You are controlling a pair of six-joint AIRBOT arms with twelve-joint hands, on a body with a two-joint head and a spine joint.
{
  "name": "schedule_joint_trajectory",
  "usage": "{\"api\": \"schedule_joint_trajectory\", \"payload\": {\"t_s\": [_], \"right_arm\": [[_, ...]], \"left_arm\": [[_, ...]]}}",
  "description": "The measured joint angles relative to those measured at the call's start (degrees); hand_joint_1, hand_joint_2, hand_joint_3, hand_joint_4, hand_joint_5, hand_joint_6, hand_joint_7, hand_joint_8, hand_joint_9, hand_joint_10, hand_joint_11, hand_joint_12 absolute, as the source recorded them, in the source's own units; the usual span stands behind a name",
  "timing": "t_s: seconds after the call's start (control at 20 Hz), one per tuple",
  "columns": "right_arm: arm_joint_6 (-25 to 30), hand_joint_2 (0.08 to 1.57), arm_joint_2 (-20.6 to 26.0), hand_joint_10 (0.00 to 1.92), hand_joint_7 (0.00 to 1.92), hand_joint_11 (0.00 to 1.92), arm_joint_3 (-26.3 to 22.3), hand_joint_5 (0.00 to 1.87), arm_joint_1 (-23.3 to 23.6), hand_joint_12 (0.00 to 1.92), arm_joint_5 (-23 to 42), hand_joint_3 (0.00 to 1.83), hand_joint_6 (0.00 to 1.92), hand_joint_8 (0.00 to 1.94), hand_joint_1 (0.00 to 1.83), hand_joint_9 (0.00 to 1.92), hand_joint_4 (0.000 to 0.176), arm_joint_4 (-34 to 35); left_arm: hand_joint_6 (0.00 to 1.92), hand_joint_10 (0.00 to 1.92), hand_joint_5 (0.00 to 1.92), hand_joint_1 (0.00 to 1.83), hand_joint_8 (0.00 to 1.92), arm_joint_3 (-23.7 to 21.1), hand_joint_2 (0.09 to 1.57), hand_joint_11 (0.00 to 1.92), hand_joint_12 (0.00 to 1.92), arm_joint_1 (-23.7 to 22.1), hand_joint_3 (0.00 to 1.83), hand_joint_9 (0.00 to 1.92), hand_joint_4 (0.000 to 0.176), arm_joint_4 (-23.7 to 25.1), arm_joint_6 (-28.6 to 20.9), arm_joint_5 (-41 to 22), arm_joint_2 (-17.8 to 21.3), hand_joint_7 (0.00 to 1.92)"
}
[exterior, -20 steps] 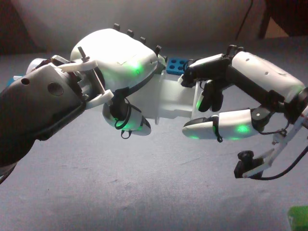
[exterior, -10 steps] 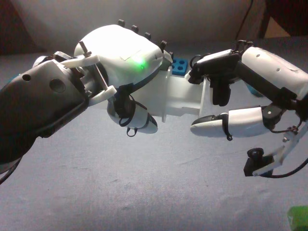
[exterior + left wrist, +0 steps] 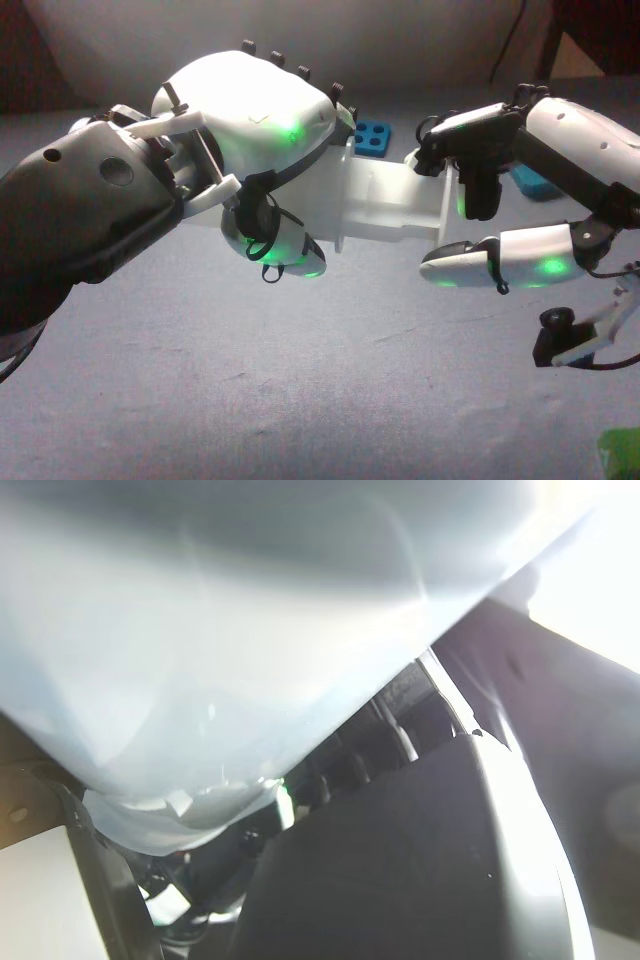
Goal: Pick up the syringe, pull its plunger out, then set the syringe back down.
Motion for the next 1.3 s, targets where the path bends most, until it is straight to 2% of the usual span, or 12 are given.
{"api": "schedule_joint_trajectory", "payload": {"t_s": [0.25, 0.3, 0.4, 0.75, 0.8, 0.85, 0.9, 0.95, 1.0, 1.05, 1.1, 1.3], "right_arm": [[0.0, 1.09, 0.8, 1.22, 1.09, 0.97, 0.0, 0.93, -0.1, 1.17, 0.0, 0.0, 0.85, 0.82, 1.38, 0.97, 0.0, -0.3], [0.0, 1.09, 1.0, 1.22, 1.09, 0.96, 0.0, 0.93, -0.1, 1.17, 0.0, 0.0, 0.84, 0.82, 1.38, 0.97, 0.0, -0.4], [0.0, 1.09, 1.5, 1.22, 1.09, 0.96, -0.1, 0.92, -0.4, 1.17, 0.0, 0.0, 0.85, 0.82, 1.38, 0.97, 0.0, -0.7], [0.2, 1.1, 3.3, 1.23, 1.07, 0.99, -0.2, 0.9, -0.8, 1.18, -0.7, 0.0, 0.87, 0.85, 1.38, 0.97, 0.0, -1.9], [0.4, 1.08, 3.6, 0.95, 1.14, 0.98, -0.3, 0.97, -0.8, 1.17, -0.9, 0.0, 0.84, 0.85, 1.29, 1.05, 0.0, -2.0], [0.7, 1.07, 4.0, 0.81, 1.17, 0.97, -0.3, 1.0, -1.1, 1.17, -0.8, 0.0, 0.82, 0.84, 1.27, 1.11, 0.0, -2.1], [0.9, 1.08, 4.3, 1.12, 1.1, 0.97, -0.3, 0.94, -1.2, 1.18, -0.9, 0.01, 0.83, 0.82, 1.36, 1.01, 0.0, -2.4], [0.9, 1.09, 4.6, 1.2, 1.08, 0.96, -0.4, 0.92, -1.4, 1.19, -1.1, 0.0, 0.84, 0.84, 1.38, 0.99, 0.0, -2.4], [1.1, 1.07, 4.9, 0.94, 1.15, 0.97, -0.4, 0.99, -1.6, 1.19, -1.0, 0.0, 0.81, 0.85, 1.29, 1.05, 0.0, -2.6], [1.1, 1.07, 5.1, 0.81, 1.17, 0.99, -0.4, 1.01, -1.6, 1.17, -1.0, 0.0, 0.79, 0.84, 1.28, 1.1, 0.0, -2.7], [1.1, 1.07, 5.3, 0.79, 1.18, 0.99, -0.4, 1.01, -1.6, 1.17, -1.0, 0.0, 0.79, 0.84, 1.28, 1.11, 0.0, -2.7], [1.4, 1.07, 6.2, 0.75, 1.17, 1.01, -0.4, 1.02, -2.0, 1.14, -1.4, 0.0, 0.77, 0.86, 1.27, 1.13, 0.0, -3.0]], "left_arm": [[0.7, 1.24, 0.99, 1.39, 0.85, 0.1, 1.08, 0.96, 1.21, 0.0, 0.0, 0.99, 0.0, 0.0, 0.3, -0.6, 0.0, 1.1], [0.8, 1.29, 0.94, 1.39, 0.94, 0.1, 1.1, 0.94, 1.21, 0.0, 0.0, 0.93, 0.0, -0.1, 0.3, -0.7, 0.0, 1.04], [0.85, 1.33, 0.9, 1.38, 1.0, 0.1, 1.12, 0.93, 1.24, 0.0, 0.0, 0.89, 0.0, -0.2, 0.3, -0.7, 0.0, 1.0], [0.8, 1.29, 0.96, 1.38, 0.97, 0.1, 1.11, 0.95, 1.18, 0.0, 0.0, 0.92, 0.0, -1.4, 0.3, -1.0, 0.2, 1.02], [0.72, 1.26, 0.98, 1.39, 0.89, 0.1, 1.09, 0.96, 1.2, 0.0, 0.0, 0.97, 0.0, -1.4, 0.3, -1.0, 0.2, 1.08], [0.71, 1.24, 0.98, 1.39, 0.87, 0.1, 1.08, 0.97, 1.2, 0.0, 0.0, 0.99, 0.0, -1.6, 0.3, -1.1, 0.2, 1.09], [0.71, 1.24, 0.99, 1.39, 0.87, 0.1, 1.08, 0.97, 1.21, 0.0, 0.0, 0.99, 0.0, -1.8, 0.3, -1.1, 0.2, 1.09], [0.71, 1.23, 0.99, 1.39, 0.87, 0.1, 1.08, 0.97, 1.21, 0.0, 0.0, 1.0, 0.0, -2.6, 0.5, -1.2, 0.2, 1.09], [0.69, 1.23, 1.0, 1.39, 0.86, 0.1, 1.08, 0.96, 1.21, 0.0, 0.0, 1.0, 0.0, -2.7, 0.5, -1.2, 0.2, 1.1], [0.68, 1.23, 1.0, 1.4, 0.86, 0.1, 1.08, 0.95, 1.21, 0.0, 0.0, 0.99, 0.0, -2.9, 0.6, -1.4, 0.2, 1.1], [0.79, 1.28, 0.95, 1.39, 0.94, 0.1, 1.1, 0.96, 1.22, 0.0, 0.0, 0.93, 0.0, -3.0, 1.0, -1.5, 0.3, 1.03], [0.88, 1.35, 0.89, 1.38, 1.03, 0.1, 1.13, 0.9, 1.23, 0.0, 0.0, 0.87, 0.0, -4.9, 2.4, -1.6, 0.3, 0.99]]}}
